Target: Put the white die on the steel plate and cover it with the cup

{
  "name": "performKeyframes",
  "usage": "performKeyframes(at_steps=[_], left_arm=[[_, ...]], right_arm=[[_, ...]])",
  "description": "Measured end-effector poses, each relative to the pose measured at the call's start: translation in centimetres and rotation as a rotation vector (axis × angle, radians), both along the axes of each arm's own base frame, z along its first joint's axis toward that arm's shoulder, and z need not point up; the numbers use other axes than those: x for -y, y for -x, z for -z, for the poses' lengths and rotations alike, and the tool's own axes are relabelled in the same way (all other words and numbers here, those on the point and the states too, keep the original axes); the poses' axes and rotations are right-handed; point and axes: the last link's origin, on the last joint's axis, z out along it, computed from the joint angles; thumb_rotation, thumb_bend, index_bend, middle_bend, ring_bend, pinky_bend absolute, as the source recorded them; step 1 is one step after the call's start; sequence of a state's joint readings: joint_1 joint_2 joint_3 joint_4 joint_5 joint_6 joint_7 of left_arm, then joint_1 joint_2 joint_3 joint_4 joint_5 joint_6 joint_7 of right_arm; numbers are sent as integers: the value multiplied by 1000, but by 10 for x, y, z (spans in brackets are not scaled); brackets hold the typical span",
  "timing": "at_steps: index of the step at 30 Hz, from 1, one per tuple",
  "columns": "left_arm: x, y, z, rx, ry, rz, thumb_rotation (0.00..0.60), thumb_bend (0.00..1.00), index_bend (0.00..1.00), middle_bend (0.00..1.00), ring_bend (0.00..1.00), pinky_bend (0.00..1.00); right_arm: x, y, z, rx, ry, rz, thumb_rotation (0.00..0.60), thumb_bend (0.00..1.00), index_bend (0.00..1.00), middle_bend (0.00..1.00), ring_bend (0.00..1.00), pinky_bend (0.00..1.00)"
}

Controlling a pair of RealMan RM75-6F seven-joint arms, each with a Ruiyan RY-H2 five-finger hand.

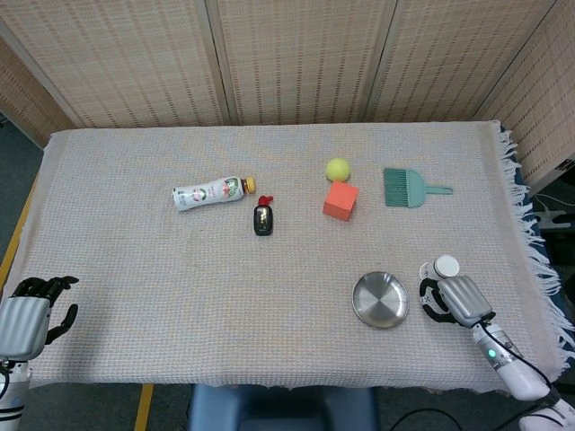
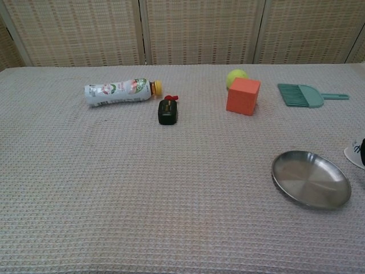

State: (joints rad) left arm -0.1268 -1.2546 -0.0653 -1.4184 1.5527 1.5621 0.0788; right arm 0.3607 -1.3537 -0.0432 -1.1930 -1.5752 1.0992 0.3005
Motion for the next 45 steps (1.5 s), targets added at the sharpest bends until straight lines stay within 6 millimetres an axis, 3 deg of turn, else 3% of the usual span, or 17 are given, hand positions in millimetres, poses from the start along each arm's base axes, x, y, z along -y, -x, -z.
performKeyframes(at_steps=[4,10,15,19,23,28,33,37,40,45], left_arm=[[0,0,0,7,0,-3,600,367,334,408,421,300],[0,1,-1,10,-1,-3,600,367,334,407,421,300],[-1,1,-1,9,-3,-2,600,367,334,408,421,300],[-1,1,-2,12,-5,-2,600,368,334,408,421,299],[-1,2,-2,18,-5,-3,600,367,334,408,421,300],[-1,1,-2,12,-4,-1,600,367,334,408,421,299],[-1,1,-2,9,-4,1,600,367,334,408,421,299],[-1,1,-1,12,-1,-3,600,367,335,409,421,299],[-1,1,-1,8,-1,-2,600,368,335,409,421,299],[-1,1,-1,5,0,-3,600,367,335,409,421,298]], right_arm=[[13,-20,3,24,0,-44,600,398,563,846,745,1000],[24,-34,18,28,-42,-52,600,383,550,846,745,1000],[29,-45,32,64,-72,-64,600,266,538,846,739,1000],[30,-51,37,98,-77,-90,600,171,509,844,676,996],[30,-52,35,111,-71,-115,600,115,438,720,586,945],[29,-49,25,97,-62,-114,600,88,335,473,340,759],[33,-46,14,51,2,-141,600,87,333,371,197,523],[41,-37,0,-53,94,-165,600,88,246,223,35,281],[47,-26,-13,-123,153,-145,600,84,197,162,0,199],[47,-13,-25,-113,168,-93,600,74,177,140,0,164]])
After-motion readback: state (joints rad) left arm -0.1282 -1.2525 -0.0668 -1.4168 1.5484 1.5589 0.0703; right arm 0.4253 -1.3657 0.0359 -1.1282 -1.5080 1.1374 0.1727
